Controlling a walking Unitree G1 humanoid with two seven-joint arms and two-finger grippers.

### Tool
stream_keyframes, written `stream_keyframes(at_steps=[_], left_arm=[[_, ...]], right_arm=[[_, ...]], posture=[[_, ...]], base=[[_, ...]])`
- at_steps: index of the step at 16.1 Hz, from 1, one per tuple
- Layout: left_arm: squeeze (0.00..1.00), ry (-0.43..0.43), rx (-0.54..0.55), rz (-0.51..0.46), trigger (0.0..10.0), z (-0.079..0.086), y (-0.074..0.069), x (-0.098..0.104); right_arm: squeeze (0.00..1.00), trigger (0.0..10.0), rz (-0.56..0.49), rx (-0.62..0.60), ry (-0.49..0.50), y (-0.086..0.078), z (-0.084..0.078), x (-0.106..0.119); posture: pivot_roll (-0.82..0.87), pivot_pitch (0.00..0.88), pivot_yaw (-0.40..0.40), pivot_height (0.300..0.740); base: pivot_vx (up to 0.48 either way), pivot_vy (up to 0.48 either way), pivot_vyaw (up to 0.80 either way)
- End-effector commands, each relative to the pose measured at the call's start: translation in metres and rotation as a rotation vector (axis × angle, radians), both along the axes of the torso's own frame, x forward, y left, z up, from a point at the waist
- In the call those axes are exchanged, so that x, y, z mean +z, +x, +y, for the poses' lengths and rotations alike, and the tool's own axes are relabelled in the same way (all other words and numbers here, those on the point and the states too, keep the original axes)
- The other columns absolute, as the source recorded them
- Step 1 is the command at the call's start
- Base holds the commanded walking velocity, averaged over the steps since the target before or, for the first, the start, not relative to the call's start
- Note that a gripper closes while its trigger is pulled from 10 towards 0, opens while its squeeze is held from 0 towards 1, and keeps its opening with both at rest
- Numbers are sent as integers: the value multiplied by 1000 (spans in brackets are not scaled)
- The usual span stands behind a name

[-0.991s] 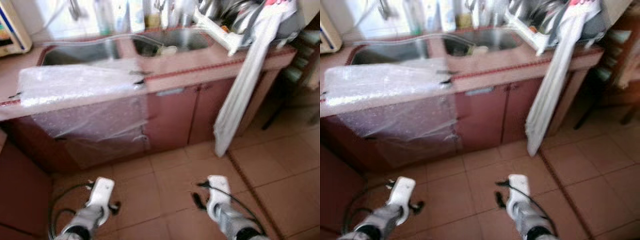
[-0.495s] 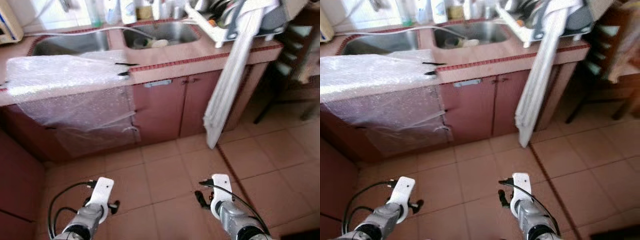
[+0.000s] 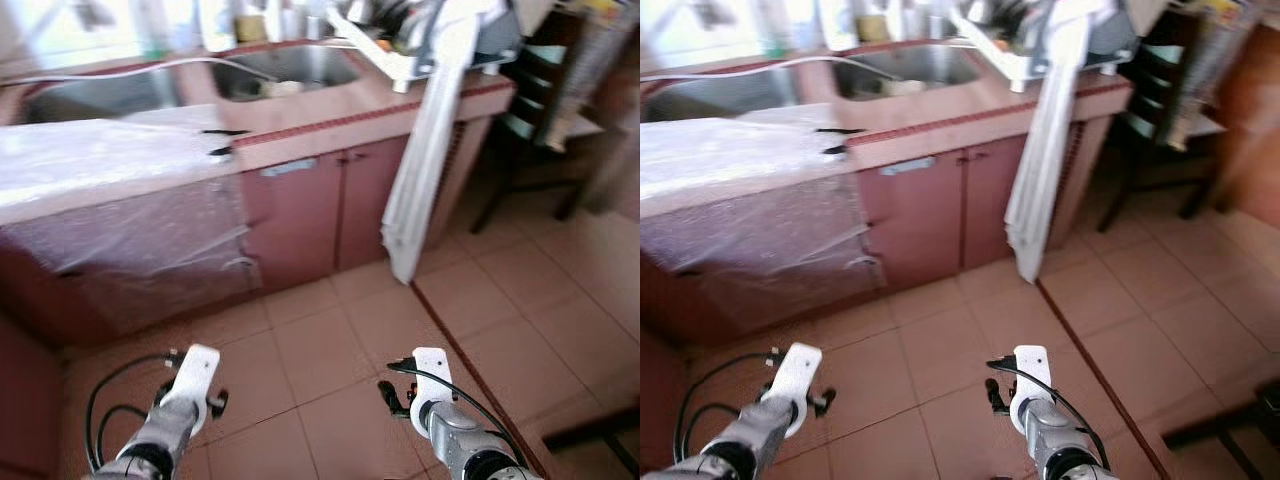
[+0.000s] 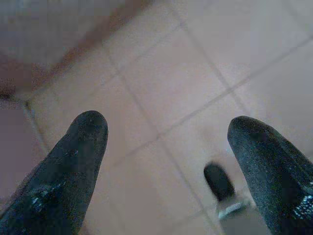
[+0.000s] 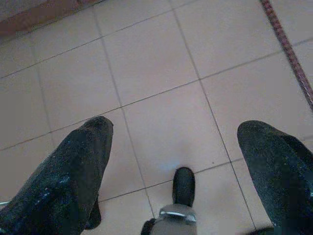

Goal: Kitchen organization

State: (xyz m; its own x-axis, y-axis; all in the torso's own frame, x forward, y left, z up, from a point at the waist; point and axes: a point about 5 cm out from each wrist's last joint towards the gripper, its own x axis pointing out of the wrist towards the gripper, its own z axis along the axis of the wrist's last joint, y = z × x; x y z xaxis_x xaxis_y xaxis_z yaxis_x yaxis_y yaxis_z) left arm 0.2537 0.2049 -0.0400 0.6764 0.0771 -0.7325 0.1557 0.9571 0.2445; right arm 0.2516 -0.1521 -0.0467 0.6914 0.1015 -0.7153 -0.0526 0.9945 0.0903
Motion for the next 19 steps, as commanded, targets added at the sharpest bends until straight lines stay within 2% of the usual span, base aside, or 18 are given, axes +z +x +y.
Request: stream_keyframes(at_steps=[1,2,3,5,7,9,19], left_arm=[[0,-6,30,-23,10000,3,4,4],[0,-5,27,-18,10000,2,5,4],[0,-37,-28,13,10000,-4,6,3],[0,-128,-57,25,10000,-17,2,-1],[0,-121,-88,38,10000,-22,-2,-4],[0,-148,-49,25,10000,-20,-1,-3],[0,-157,-60,33,10000,-18,-3,-4]], right_arm=[[0,10000,10,-4,-1,-2,0,-1],[0,10000,11,-2,-2,-2,0,-1],[0,10000,11,-1,-3,-2,-1,-2],[0,10000,13,-7,-1,-3,-2,-2],[0,10000,13,-8,-2,-3,-2,-2],[0,10000,14,-3,-4,-3,-2,-2],[0,10000,15,-12,7,-3,0,-2]], posture=[[-40,74,13,740],[-40,74,12,740],[-42,74,12,740],[-47,77,8,740],[-48,78,7,740],[-46,78,6,740],[-45,75,12,740]], base=[[0,0,-800],[0,0,-800],[0,0,-800],[0,0,-794],[0,0,-800],[0,0,-800],[0,0,-759]])
